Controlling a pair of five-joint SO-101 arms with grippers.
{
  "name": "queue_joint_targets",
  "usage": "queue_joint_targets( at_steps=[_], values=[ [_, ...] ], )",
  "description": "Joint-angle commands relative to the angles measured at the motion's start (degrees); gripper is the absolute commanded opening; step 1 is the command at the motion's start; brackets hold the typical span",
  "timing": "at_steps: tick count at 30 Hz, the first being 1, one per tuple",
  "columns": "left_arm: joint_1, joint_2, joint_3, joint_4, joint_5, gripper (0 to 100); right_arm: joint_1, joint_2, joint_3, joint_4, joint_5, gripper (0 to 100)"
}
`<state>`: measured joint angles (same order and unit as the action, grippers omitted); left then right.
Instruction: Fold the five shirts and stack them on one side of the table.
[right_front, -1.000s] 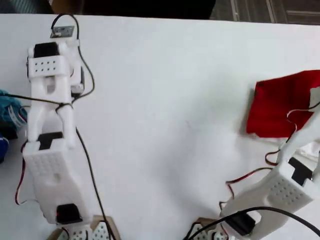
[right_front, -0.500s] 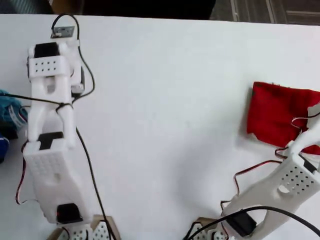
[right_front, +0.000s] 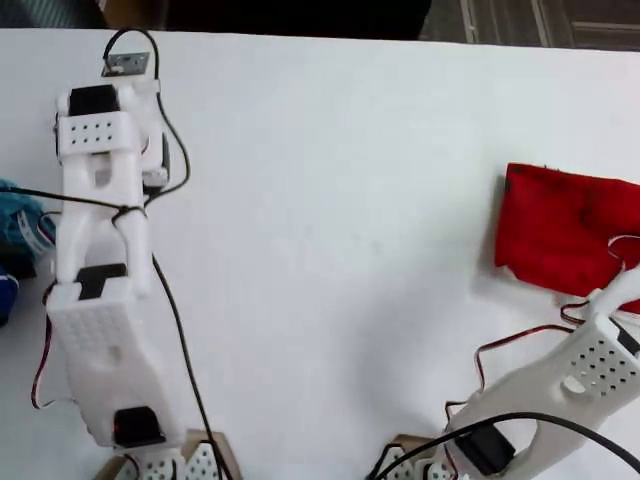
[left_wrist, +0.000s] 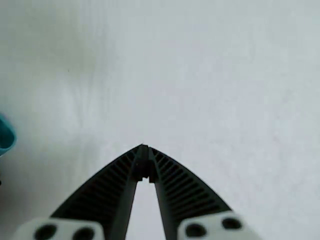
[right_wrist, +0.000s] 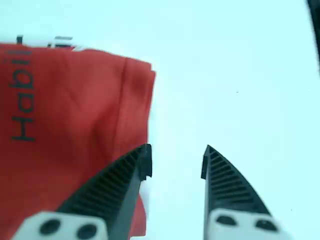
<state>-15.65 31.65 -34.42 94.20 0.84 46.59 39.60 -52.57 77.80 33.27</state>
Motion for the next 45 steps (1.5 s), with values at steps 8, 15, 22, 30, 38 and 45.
queue_joint_targets(
  at_steps=[8,15,22,30,38,45],
  values=[
    [-0.3,-4.7,-0.4,-0.1,-0.2,3,-4.9,0.8,-6.2,9.8,-2.8,10.4],
    [-1.2,-4.4,-0.1,-1.7,-0.5,3,-4.3,7.3,-6.2,9.8,-3.3,4.4],
    [-3.3,-4.7,-0.5,-4.2,-1.8,3,-2.3,10.6,-6.7,9.8,-4.7,9.7],
    [-4.9,-5.9,-9.9,0.8,-1.8,3,-7.3,2.9,-17.6,18.4,-18.3,21.8],
    [-19.2,-9.8,-21.2,7.8,-10.4,3,-23.1,-13.4,-13.3,20.3,-19.1,23.5],
    [-36.7,-9.5,-18.9,7.5,-20.4,4,-43.3,-30.7,18.6,20.4,-19.0,23.5]
  ],
)
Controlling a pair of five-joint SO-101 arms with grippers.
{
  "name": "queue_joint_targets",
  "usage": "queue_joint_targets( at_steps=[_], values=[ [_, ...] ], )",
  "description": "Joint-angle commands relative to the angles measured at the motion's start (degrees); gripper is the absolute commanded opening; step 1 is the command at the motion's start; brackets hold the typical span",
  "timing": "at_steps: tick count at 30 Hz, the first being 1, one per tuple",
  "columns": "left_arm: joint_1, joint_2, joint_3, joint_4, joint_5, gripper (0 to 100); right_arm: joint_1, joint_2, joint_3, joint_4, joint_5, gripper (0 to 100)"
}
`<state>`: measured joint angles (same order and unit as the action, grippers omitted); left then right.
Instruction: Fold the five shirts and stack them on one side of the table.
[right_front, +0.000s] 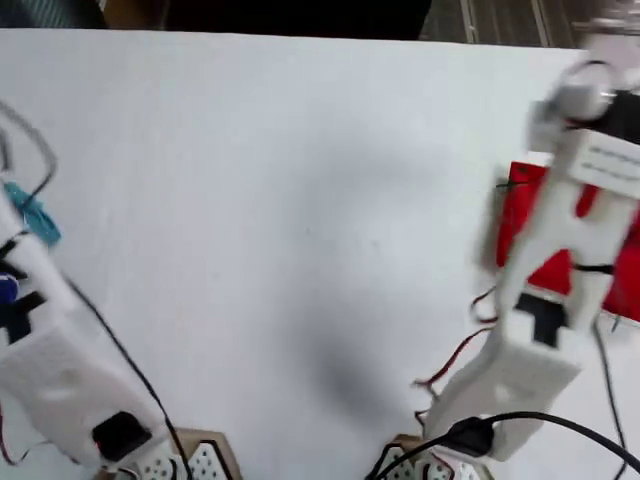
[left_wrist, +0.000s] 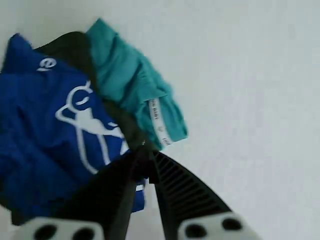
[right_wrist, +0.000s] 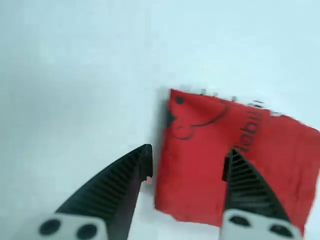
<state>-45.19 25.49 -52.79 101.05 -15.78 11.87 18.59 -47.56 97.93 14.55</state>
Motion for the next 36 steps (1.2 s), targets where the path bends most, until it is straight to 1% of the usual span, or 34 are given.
queue_joint_targets(
  at_steps=[1,4,6,7,10,13,17,23,24,26,28,30,31,33,36],
  values=[
    [-9.8,-3.3,-0.4,0.6,-5.9,6,-11.9,-11.9,19.3,0.1,0.0,23.5],
    [-16.4,-3.2,-0.2,0.5,-13.5,17,-22.0,-17.0,33.9,-1.0,0.1,23.5],
    [-19.2,-2.6,-0.2,0.4,-16.5,24,-27.1,-19.3,41.2,-4.1,0.1,23.5],
    [-20.0,-2.1,-0.4,0.4,-17.0,26,-29.1,-20.0,44.0,-5.9,0.1,23.5],
    [-22.2,-0.2,-0.3,0.5,-16.6,26,-33.2,-21.1,49.4,-10.9,-0.4,23.5],
    [-23.8,2.2,-0.3,0.4,-15.2,26,-36.4,-21.2,50.5,-13.0,-0.4,23.5],
    [-23.7,6.8,-0.3,0.4,-15.1,26,-36.3,-21.7,49.2,-12.8,0.1,23.5],
    [-23.8,14.5,-0.8,0.4,-15.0,25,-34.2,-21.4,34.3,-9.4,0.1,23.5],
    [-23.7,15.2,-0.8,0.4,-14.5,23,-34.2,-21.3,31.9,-9.2,0.1,23.5],
    [-23.4,15.5,-0.8,0.5,-12.0,14,-34.1,-21.1,28.1,-9.2,0.1,23.5],
    [-21.9,14.9,-0.9,0.8,-8.9,1,-34.2,-21.1,25.6,-9.5,0.1,23.5],
    [-19.8,13.5,-0.4,0.9,-6.7,4,-34.4,-21.1,23.1,-9.6,0.1,23.5],
    [-18.4,12.7,-0.4,0.9,-6.0,2,-34.5,-21.1,21.9,-9.6,0.1,23.5],
    [-14.9,10.5,-0.4,1.0,-4.4,3,-34.2,-21.1,19.3,-9.6,0.1,23.5],
    [-8.3,5.6,-0.3,1.2,-1.1,3,-32.9,-21.1,17.8,-9.5,0.1,23.5]
  ],
)
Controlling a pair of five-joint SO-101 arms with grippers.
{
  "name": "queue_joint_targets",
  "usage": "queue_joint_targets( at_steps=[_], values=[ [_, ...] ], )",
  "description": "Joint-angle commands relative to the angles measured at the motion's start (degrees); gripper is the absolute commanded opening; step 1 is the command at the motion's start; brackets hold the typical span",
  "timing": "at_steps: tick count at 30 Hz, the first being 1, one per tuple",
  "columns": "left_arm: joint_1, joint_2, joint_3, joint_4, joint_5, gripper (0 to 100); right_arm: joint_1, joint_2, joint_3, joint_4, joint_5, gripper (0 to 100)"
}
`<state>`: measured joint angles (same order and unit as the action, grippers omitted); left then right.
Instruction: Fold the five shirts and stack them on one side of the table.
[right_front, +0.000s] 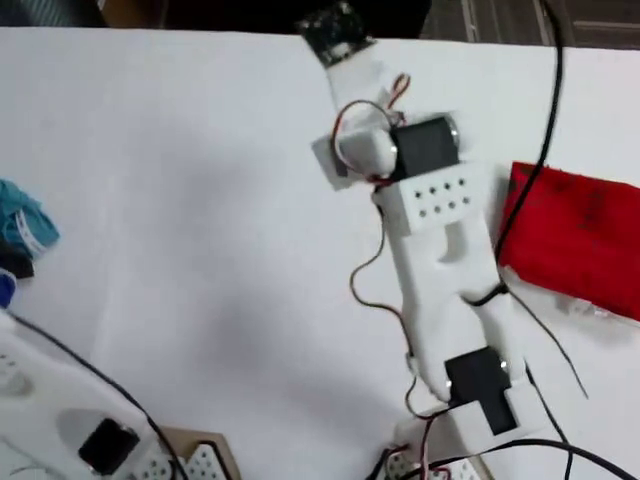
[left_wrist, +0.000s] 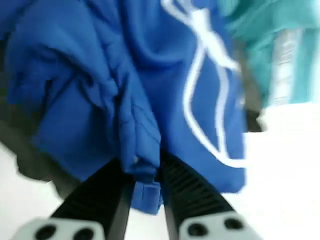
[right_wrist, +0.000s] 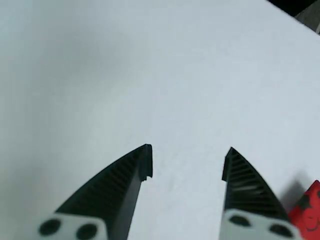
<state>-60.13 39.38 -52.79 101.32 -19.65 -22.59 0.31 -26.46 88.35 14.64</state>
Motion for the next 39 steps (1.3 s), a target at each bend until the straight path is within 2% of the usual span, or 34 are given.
queue_joint_targets(
  at_steps=[1,10,13,17,20,23,29,35,39],
  values=[
    [9.5,-10.2,-0.3,1.0,4.0,3,2.2,-2.8,-3.3,0.0,0.0,23.5],
    [41.6,-25.1,-0.2,1.1,13.4,3,13.6,-2.4,-3.3,-6.0,0.0,23.4],
    [51.2,-27.4,1.6,1.1,14.4,3,15.8,-0.9,-3.3,-7.7,0.0,23.4],
    [60.6,-28.0,9.7,0.9,14.3,3,16.7,1.3,-3.7,-8.7,0.0,23.4],
    [64.4,-27.8,16.2,0.5,14.0,3,16.7,1.6,-3.7,-8.7,0.0,23.4],
    [66.3,-27.8,21.1,0.5,8.7,5,16.7,1.6,-3.7,-8.7,0.0,23.4],
    [64.4,-28.7,23.4,0.9,3.0,26,16.5,2.1,-3.7,-8.7,0.0,23.4],
    [50.5,-30.8,18.9,0.5,3.7,25,16.4,2.2,-3.4,-8.7,-0.4,23.4],
    [40.2,-28.7,22.5,-3.3,6.5,25,13.9,2.2,-3.2,-8.6,-0.4,23.4]
  ],
)
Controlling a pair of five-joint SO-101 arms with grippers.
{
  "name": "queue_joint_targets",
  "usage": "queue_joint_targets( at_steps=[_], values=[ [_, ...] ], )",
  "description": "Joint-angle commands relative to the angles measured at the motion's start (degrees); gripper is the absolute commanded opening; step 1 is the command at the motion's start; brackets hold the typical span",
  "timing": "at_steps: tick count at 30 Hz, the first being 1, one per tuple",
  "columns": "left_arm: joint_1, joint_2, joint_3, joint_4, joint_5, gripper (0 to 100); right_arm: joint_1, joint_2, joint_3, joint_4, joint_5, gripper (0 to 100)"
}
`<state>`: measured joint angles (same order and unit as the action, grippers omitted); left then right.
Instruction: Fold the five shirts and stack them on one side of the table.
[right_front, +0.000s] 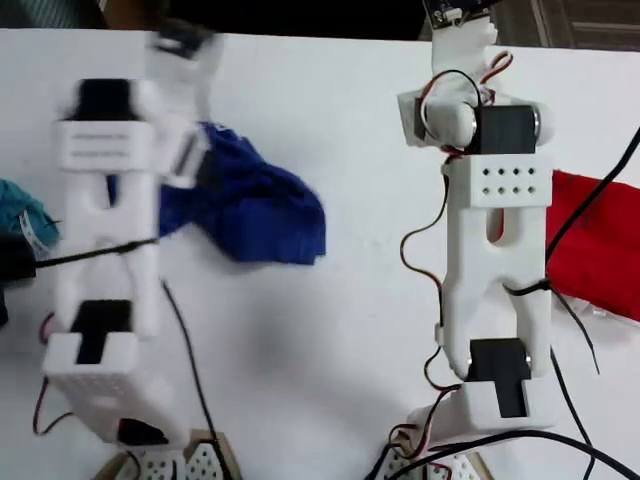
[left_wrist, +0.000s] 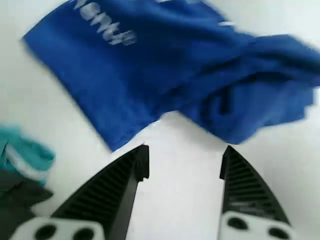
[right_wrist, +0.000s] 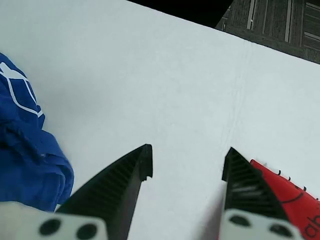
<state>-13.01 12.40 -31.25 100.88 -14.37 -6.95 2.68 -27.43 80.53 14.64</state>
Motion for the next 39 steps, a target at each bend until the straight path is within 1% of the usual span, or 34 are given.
queue_joint_targets(
  at_steps=[1,4,8,12,16,18,21,22,24,27,31,35,37,39],
  values=[
    [-8.4,-0.6,3.0,-4.5,1.1,25,-2.9,0.0,-2.0,-0.7,-0.4,23.4],
    [-10.4,4.1,9.7,-10.3,0.9,25,-6.0,1.5,-0.8,-0.9,-0.2,23.4],
    [-10.6,11.3,15.8,-18.3,0.9,25,-9.1,5.5,-0.4,-0.8,-0.1,23.4],
    [-10.5,18.1,17.1,-23.7,1.0,25,-11.0,9.2,-0.4,-0.7,-0.1,23.4],
    [-10.7,21.5,17.0,-26.3,0.9,24,-14.2,12.4,-0.4,-0.7,-0.1,23.4],
    [-10.7,21.4,17.0,-26.5,1.1,19,-16.1,14.2,-0.3,-0.7,-0.1,23.4],
    [-10.7,21.0,15.1,-26.3,1.3,4,-19.6,17.8,-0.2,-0.7,-0.3,23.3],
    [-10.7,20.7,14.4,-26.3,1.3,2,-20.9,19.1,-0.2,-0.7,-0.3,23.3],
    [-10.8,20.5,12.5,-25.8,1.3,3,-23.3,21.7,-0.2,-0.7,-0.1,23.3],
    [-11.7,20.5,6.8,-21.9,1.8,2,-26.6,24.9,-0.4,-0.7,-0.1,23.3],
    [-13.7,20.6,-4.8,-13.4,5.0,2,-29.5,27.6,-0.4,-0.7,-0.1,23.3],
    [-14.6,20.6,-16.1,-5.7,5.1,2,-30.6,29.4,-0.4,-0.8,0.0,23.1],
    [-14.7,20.6,-21.5,-2.2,5.1,2,-30.1,30.7,-0.7,-1.2,0.0,19.6],
    [-14.7,20.6,-26.3,1.0,5.2,2,-29.1,32.0,-1.0,-2.5,0.0,11.5]
  ],
)
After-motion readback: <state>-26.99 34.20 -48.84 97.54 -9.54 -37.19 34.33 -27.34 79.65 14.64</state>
